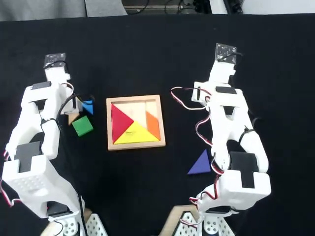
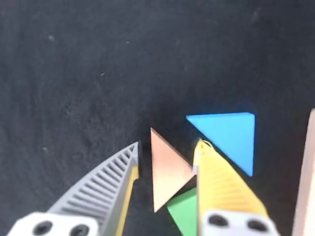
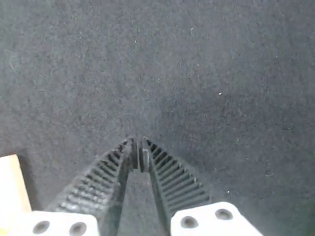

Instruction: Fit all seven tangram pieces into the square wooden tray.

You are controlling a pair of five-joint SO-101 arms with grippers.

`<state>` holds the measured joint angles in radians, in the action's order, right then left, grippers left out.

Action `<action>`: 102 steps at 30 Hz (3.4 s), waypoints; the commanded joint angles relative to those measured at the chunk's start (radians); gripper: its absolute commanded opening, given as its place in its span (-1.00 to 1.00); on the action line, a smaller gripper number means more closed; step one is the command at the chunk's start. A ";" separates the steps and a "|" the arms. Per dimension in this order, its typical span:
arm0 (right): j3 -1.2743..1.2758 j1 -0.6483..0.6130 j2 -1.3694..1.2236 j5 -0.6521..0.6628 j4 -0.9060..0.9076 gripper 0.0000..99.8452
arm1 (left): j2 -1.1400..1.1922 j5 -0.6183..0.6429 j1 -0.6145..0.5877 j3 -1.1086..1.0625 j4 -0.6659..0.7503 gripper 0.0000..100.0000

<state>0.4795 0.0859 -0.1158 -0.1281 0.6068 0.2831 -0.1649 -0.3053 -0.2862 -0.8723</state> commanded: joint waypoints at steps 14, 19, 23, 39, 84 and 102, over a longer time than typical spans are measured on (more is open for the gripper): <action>-0.018 -0.009 0.008 0.015 -0.018 -0.97 | -0.011 -0.095 0.056 0.067 -0.143 -0.62; -0.022 -0.023 0.002 0.074 -0.015 -0.97 | -0.008 -0.095 0.073 0.079 -0.140 -0.62; -0.021 -0.025 0.002 0.077 -0.015 -0.98 | 0.002 -0.097 0.073 0.090 -0.140 -0.62; -0.024 -0.025 0.002 0.077 -0.017 -0.98 | -0.060 -0.098 0.094 0.131 -0.247 -0.62; -0.025 -0.025 0.001 0.077 -0.018 -0.97 | 0.124 -0.345 -0.008 0.338 -0.327 -0.62; -0.025 -0.025 0.001 0.078 -0.018 -0.97 | 0.129 -0.439 -0.059 0.397 -0.324 -0.62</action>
<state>0.4795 0.0767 -0.1220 -0.0606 0.6068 0.4212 -0.5071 -0.3728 0.0545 -1.1960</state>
